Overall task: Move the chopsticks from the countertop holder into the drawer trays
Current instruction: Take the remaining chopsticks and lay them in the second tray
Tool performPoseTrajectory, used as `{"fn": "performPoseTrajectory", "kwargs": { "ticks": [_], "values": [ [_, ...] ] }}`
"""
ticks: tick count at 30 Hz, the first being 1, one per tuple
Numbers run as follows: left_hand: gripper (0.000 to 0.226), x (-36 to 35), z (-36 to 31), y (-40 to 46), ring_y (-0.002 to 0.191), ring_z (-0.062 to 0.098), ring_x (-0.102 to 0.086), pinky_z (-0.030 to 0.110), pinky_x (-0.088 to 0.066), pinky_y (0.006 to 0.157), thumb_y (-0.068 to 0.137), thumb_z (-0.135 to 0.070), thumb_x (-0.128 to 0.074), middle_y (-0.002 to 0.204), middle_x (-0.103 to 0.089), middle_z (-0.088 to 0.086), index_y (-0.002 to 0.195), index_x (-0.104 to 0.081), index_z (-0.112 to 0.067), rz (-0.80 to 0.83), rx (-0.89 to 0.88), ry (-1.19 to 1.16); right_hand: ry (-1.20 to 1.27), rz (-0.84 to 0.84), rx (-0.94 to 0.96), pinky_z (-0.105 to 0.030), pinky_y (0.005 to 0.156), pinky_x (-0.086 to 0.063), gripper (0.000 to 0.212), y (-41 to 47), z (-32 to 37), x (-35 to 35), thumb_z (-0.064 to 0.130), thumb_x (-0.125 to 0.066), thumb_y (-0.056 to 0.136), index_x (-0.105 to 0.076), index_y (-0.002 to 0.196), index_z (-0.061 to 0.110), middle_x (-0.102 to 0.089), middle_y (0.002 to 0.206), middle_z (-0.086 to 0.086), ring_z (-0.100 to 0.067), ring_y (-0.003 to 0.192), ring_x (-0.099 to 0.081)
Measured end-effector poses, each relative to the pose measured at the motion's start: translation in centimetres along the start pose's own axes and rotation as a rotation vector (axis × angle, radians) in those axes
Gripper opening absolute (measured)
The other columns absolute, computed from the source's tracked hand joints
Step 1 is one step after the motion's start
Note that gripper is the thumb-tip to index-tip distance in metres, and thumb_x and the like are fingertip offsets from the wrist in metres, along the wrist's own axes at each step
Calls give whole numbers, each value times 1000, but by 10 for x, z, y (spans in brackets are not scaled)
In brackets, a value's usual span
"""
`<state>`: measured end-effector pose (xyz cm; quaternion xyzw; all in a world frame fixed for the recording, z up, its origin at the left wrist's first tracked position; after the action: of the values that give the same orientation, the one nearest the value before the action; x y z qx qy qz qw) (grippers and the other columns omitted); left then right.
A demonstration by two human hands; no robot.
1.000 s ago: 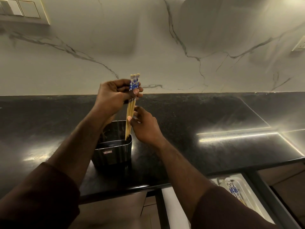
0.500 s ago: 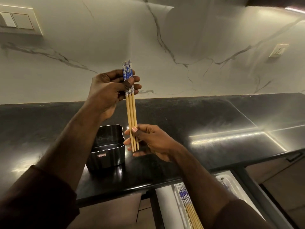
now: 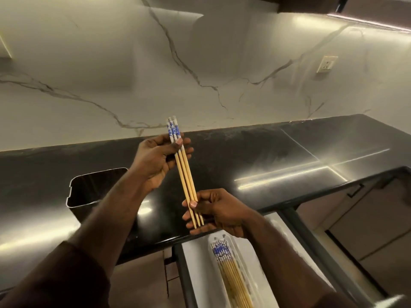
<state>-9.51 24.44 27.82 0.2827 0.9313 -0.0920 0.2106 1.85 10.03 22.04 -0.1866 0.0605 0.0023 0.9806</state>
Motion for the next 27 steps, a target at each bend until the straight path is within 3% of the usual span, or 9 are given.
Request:
{"fn": "performPoseTrajectory", "kwargs": {
  "ticks": [8,16,27],
  "values": [
    [23,-110,86,-57,94,27,-73,39,-61,81,93,-5,-56,106,-73,17,115,-65,-3,43,148,59,-86,-63,-94,-43,79,-60,25,-111,-44,83,10,-61,93,-64,117,1,-71,102,-17,-28,94,-71],
    [21,-222,206,-100,91,29,-73,38,-62,75,96,-10,-55,102,-74,19,111,-67,-1,49,351,47,-117,-185,-309,-46,76,-61,22,-233,-107,182,6,-61,94,-67,112,-3,-72,100,-18,-28,88,-71],
    [25,-276,311,-81,97,33,-70,45,-57,86,99,-11,-51,104,-72,21,119,-60,-1,11,516,36,-209,-323,-391,-46,75,-61,21,-252,-153,265,12,-65,91,-69,109,1,-73,101,-15,-21,81,-72]
  ]
}}
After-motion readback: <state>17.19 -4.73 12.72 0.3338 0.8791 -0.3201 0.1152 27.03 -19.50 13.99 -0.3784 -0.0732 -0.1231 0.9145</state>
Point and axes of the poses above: each hand's wrist, its own y-axis towards the middle knuckle, its own x-axis out of the back of the hand, z = x × y, the point moved 3 cm from there along y, towards the middle knuckle
